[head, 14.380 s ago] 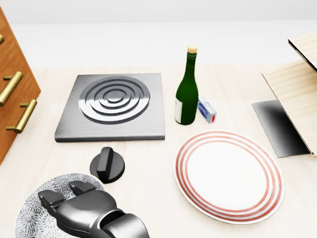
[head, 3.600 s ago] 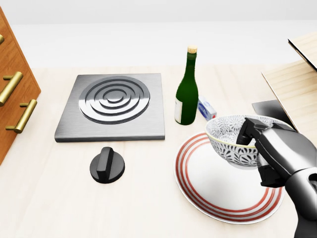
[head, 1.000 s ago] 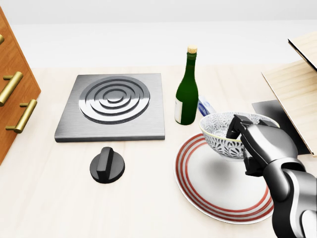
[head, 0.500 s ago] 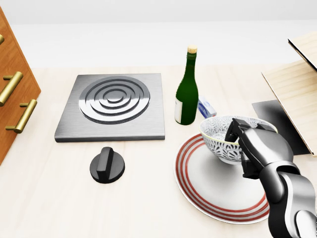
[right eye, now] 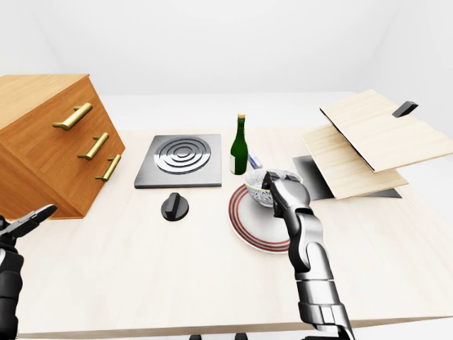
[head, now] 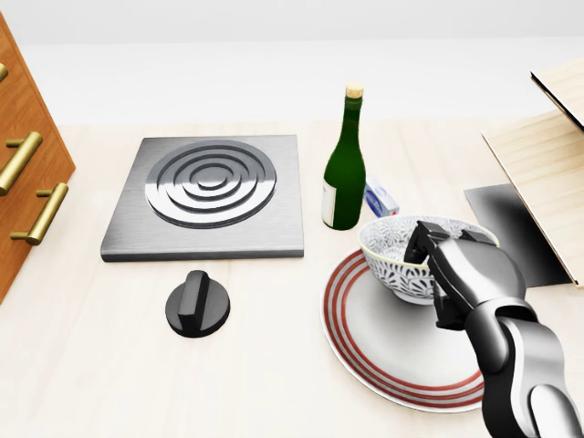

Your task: Pick up the akita bowl and put it on the plate.

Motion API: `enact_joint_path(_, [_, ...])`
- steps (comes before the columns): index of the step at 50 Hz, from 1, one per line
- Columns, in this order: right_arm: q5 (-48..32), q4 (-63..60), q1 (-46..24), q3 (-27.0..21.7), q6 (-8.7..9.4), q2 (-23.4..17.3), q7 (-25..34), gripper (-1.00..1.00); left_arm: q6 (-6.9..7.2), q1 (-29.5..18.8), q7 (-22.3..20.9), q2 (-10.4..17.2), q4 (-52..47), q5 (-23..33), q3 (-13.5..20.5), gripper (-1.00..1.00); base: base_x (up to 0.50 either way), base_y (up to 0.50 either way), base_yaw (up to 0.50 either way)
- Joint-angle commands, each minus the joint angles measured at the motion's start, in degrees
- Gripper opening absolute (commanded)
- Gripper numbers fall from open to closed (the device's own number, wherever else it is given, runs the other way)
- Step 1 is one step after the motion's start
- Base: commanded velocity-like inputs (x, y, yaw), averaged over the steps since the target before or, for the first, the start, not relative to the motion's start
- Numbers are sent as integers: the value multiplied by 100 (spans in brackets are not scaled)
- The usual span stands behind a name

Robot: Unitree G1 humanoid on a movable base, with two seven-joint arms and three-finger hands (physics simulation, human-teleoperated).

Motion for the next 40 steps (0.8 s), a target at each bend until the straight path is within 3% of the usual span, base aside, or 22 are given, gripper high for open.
enact_joint_path(1, [-176,-123,40,-19,0,10,-40,-100,0,-723,357,163,677,134,-522,100,0,0,0])
enact_joint_path(16, [-262,-478,282,-95,0,23,186,-100,0,-806,377,175,782,173,-555,100,0,0,0])
enact_joint_path(40, [-229,-133,283,-27,0,60,-33,-100,0,-753,374,167,687,167,-535,100,0,0,0])
